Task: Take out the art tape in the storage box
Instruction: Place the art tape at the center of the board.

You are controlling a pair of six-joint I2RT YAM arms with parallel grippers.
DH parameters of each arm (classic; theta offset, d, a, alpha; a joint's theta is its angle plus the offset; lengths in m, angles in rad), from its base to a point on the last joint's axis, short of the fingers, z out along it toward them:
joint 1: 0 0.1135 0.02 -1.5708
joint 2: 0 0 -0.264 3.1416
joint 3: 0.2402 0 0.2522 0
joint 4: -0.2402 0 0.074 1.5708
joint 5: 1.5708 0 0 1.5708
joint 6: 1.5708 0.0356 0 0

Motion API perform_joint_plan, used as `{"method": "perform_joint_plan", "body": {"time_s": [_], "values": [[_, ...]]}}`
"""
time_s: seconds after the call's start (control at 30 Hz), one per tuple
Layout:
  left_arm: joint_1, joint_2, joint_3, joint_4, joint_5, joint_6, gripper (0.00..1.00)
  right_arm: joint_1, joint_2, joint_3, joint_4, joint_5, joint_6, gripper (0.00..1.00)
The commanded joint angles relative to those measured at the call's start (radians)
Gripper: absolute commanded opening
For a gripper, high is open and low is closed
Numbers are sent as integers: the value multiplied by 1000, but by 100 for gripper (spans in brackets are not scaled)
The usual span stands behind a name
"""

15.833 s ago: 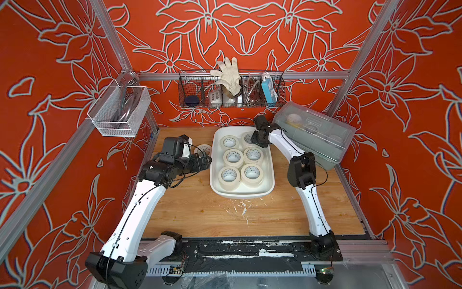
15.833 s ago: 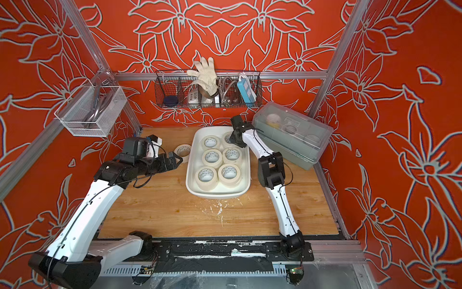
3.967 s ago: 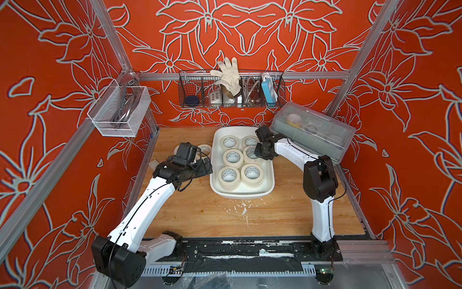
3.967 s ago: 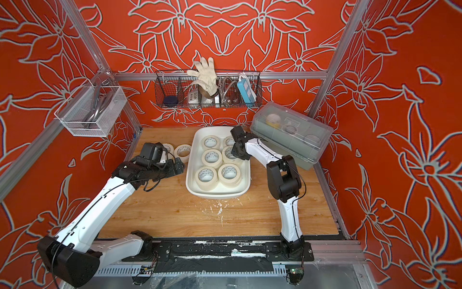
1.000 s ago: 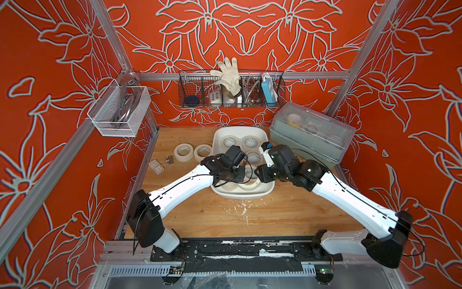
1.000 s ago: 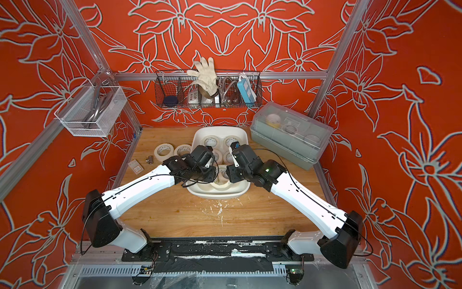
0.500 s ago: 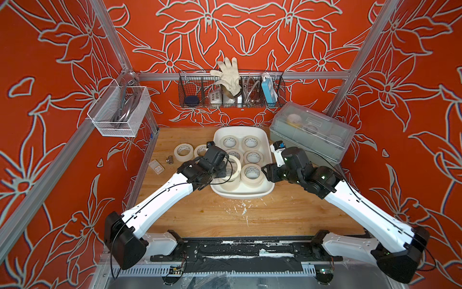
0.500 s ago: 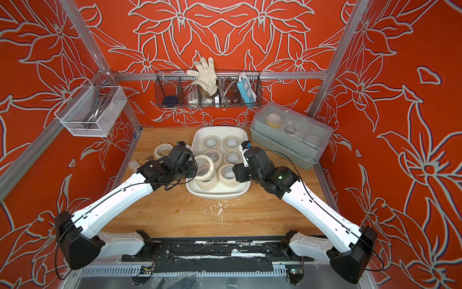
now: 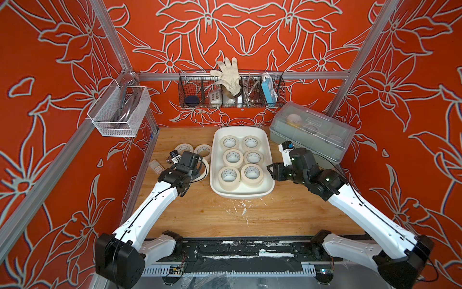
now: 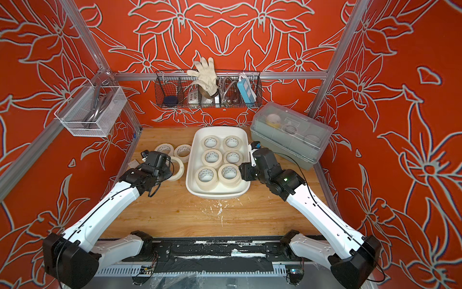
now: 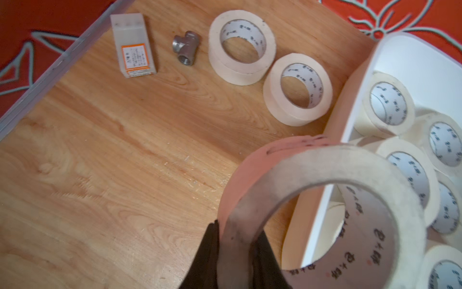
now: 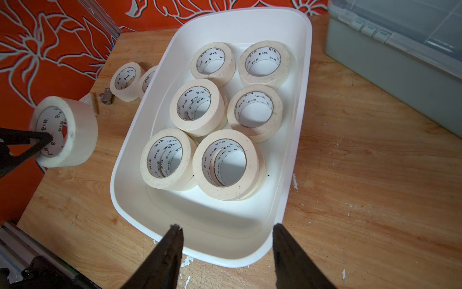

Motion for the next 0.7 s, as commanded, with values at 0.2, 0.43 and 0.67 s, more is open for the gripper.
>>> {"method": "perform_joint_plan", "body": {"time_s": [0.2, 0.43, 0.67], "values": [[96, 96, -23, 143, -6, -46, 0, -29, -8, -33, 7, -34, 16, 61], [96, 261, 9, 185, 28, -67, 0, -41, -4, -39, 6, -48, 16, 61], [105, 431, 52, 229, 88, -69, 0, -52, -2, -30, -11, -52, 10, 61]]}}
